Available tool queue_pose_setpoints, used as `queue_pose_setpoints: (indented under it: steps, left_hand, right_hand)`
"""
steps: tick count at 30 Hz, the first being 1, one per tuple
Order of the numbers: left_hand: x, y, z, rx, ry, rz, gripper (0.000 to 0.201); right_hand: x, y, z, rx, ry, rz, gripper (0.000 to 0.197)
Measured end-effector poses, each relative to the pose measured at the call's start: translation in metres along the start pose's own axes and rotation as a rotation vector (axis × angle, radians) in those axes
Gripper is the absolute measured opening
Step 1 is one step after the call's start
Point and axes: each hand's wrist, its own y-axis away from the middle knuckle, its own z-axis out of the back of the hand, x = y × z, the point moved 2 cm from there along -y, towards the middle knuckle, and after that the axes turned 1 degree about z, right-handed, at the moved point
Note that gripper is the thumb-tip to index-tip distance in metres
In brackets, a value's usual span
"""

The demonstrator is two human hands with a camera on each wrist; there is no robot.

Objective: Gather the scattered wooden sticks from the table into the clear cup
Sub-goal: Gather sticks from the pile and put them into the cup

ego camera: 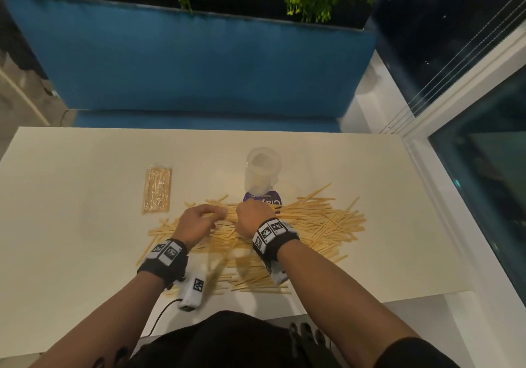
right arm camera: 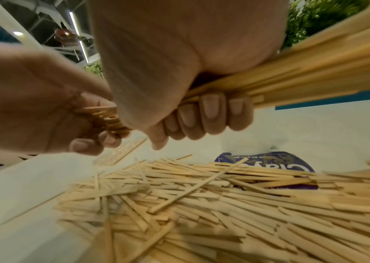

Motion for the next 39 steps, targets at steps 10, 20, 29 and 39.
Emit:
queue_pose_setpoints:
  steps: [10, 20, 29, 39]
  left_hand:
    - [-0.003, -0.012, -0.011, -0.077, 0.517, 0.277, 0.053]
    - [-0.012, -0.013, -0.015, -0.046, 0.487, 0.305, 0.059]
    - [-0.018, -0.013, -0.024, -0.035, 0.561, 0.315, 0.054]
    - [-0.016, -0.017, -0.025, -0.027, 0.604, 0.323, 0.062]
  right_hand:
    - [0.017, 0.002, 0.010, -0.017, 0.020, 0.064, 0.024]
    - [0.019, 0.001, 0.017, -0.005, 0.030, 0.104, 0.022]
    - [0.029, 0.002, 0.023, -0.059, -0.043, 0.136, 0.026]
    - [0.037, -0.002, 0.014, -0.079, -0.126, 0.103, 0.037]
